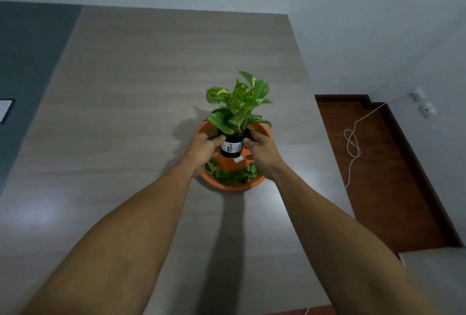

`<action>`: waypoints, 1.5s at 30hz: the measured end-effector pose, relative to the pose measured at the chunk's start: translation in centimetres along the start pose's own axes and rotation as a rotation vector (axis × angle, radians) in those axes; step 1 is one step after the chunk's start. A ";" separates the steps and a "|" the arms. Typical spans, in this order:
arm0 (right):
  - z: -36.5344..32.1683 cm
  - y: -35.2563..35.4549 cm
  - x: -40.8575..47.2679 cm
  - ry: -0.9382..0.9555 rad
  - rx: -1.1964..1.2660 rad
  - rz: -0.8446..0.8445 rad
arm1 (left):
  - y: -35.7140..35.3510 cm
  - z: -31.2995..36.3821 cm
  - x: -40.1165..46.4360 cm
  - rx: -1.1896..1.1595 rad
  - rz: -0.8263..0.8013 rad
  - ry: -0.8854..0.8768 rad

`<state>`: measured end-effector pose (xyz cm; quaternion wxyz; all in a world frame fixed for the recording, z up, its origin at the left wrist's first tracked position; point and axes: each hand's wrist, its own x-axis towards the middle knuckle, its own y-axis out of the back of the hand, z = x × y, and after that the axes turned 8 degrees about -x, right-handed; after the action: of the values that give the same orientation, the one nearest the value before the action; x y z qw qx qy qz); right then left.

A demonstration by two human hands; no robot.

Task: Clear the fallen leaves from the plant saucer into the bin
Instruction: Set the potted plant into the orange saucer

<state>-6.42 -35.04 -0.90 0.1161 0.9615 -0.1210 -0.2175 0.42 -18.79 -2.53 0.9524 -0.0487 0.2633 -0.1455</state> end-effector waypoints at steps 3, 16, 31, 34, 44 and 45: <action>1.3 0.9 0.6 -0.013 0.027 -0.006 | -0.8 -1.3 0.7 -0.036 0.005 0.031; 4.6 1.3 1.7 0.026 -0.012 -0.001 | -1.7 -4.5 0.7 -0.309 0.097 0.050; 6.0 3.0 -1.8 0.138 -0.679 0.138 | -0.5 -3.8 -4.7 0.653 0.334 -0.203; 6.6 4.0 -2.3 0.236 -1.056 0.075 | -0.2 -3.9 -5.6 0.966 0.232 -0.232; 7.3 2.6 -0.3 0.253 -1.394 -0.047 | 0.4 -5.3 -3.2 1.523 0.083 -0.213; 7.3 2.2 -0.3 0.244 -1.386 -0.045 | 0.3 -5.3 -3.1 1.546 0.080 -0.202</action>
<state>-10.31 -38.33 -6.60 0.7103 0.6858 0.0791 -0.1375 -4.80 -17.66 -5.64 0.7398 0.6255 0.0006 -0.2479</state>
